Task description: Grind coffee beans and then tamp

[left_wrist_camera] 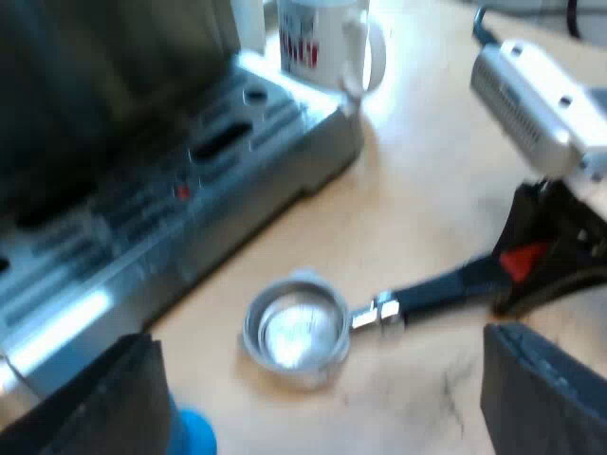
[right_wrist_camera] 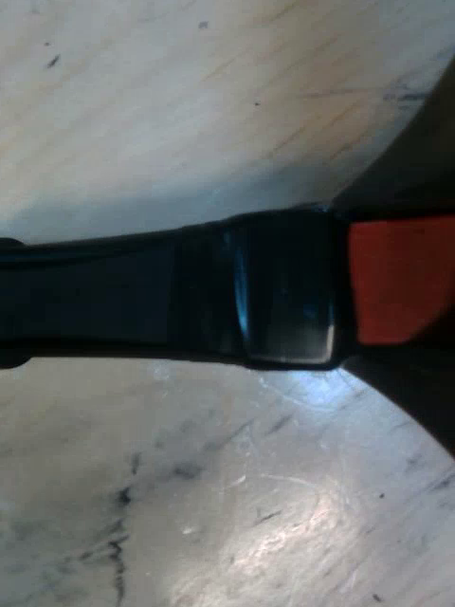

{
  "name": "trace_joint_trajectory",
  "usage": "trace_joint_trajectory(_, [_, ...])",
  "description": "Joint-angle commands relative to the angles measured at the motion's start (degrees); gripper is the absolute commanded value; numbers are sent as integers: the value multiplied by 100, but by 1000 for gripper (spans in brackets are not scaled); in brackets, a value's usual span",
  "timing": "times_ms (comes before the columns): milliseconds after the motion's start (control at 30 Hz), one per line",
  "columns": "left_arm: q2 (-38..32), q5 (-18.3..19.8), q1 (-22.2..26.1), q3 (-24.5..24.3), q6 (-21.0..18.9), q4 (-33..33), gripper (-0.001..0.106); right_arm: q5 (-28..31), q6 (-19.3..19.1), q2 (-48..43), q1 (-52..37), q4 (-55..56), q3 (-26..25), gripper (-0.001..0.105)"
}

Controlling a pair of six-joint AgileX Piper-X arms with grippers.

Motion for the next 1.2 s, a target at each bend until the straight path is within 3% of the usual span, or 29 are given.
trace_joint_trajectory(33, [408,-152,-28,-13,-47,-7,70,-6,-14,-48,-19,-227,-75,0])
trace_joint_trajectory(233, [1450,-153,-28,-13,-47,-8,70,-6,-39,-48,-19,-227,-75,0])
trace_joint_trajectory(433, [1742,-23,-28,-13,-30,-8,70,-6,5,-48,-19,-184,-75,0])
trace_joint_trajectory(1200, [1740,143,-28,-13,-30,-8,70,-326,473,-48,-38,610,55,0])
